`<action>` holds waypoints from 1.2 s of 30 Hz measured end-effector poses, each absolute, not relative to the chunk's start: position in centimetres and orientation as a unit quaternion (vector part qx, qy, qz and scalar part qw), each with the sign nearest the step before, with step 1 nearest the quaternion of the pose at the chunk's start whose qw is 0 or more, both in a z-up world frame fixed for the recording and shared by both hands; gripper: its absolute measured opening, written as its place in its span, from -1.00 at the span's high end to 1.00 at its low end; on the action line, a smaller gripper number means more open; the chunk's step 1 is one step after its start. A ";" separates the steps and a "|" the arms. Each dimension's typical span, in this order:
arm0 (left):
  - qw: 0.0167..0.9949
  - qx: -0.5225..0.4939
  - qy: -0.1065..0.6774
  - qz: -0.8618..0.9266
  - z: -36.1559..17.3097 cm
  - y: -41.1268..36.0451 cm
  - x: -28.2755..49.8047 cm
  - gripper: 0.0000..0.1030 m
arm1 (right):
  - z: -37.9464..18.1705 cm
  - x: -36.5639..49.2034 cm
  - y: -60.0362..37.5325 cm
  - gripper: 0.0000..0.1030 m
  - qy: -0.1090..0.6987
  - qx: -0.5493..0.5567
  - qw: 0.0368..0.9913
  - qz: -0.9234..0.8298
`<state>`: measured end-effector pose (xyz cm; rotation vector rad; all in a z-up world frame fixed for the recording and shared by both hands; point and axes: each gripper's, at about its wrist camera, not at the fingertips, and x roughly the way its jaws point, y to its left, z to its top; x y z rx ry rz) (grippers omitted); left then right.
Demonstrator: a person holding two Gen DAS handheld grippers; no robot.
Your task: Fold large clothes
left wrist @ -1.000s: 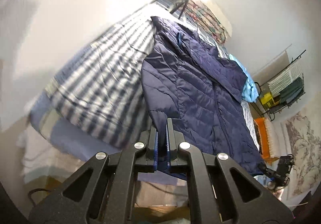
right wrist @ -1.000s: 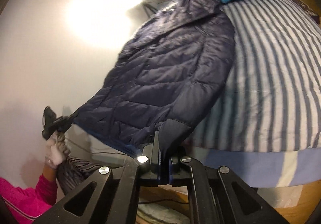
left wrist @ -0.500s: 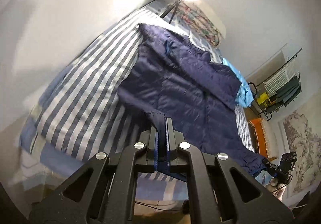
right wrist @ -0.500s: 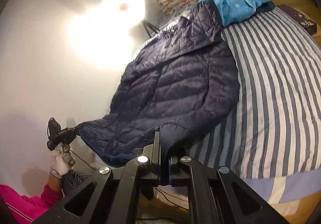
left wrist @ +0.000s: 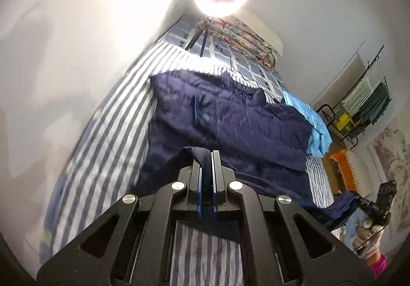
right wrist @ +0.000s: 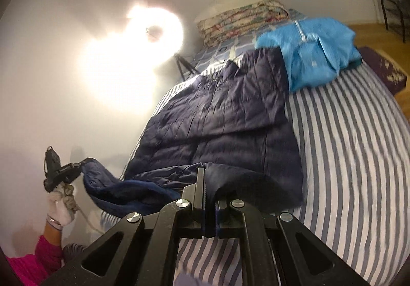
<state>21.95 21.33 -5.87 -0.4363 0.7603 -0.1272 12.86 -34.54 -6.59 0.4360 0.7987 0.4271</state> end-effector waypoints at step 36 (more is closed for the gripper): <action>0.912 -0.147 0.384 0.018 -15.1 20.6 58.2 0.94 | -11.5 49.2 -32.3 0.97 0.376 0.104 0.919 0.053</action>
